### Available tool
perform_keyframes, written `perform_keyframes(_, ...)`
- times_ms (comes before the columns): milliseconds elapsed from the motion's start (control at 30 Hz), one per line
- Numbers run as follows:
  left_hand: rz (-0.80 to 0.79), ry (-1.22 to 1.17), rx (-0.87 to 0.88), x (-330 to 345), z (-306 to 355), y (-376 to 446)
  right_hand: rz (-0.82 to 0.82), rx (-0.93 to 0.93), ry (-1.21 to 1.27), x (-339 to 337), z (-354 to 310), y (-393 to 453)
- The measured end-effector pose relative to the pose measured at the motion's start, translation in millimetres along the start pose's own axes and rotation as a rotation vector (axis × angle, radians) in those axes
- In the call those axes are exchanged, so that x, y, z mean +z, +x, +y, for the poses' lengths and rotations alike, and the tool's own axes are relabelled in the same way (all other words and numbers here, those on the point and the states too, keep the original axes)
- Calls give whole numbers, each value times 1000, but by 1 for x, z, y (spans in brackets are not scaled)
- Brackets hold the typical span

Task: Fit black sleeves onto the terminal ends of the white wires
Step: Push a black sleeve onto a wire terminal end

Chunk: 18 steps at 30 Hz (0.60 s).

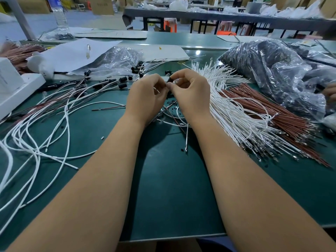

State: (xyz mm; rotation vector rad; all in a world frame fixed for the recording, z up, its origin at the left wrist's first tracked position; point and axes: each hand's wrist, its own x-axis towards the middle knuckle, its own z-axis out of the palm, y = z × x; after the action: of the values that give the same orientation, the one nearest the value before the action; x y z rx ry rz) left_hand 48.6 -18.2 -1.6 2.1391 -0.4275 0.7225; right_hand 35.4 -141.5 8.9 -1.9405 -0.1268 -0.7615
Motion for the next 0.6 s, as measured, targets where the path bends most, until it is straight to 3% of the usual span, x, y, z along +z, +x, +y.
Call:
perform_keyframes(233,-47,-200,-149,-1,5,1,15,-18,-49,2,1,0)
perform_keyframes(600,-178,-470,-260,-4,8,3,18,99,73,-4,2,4)
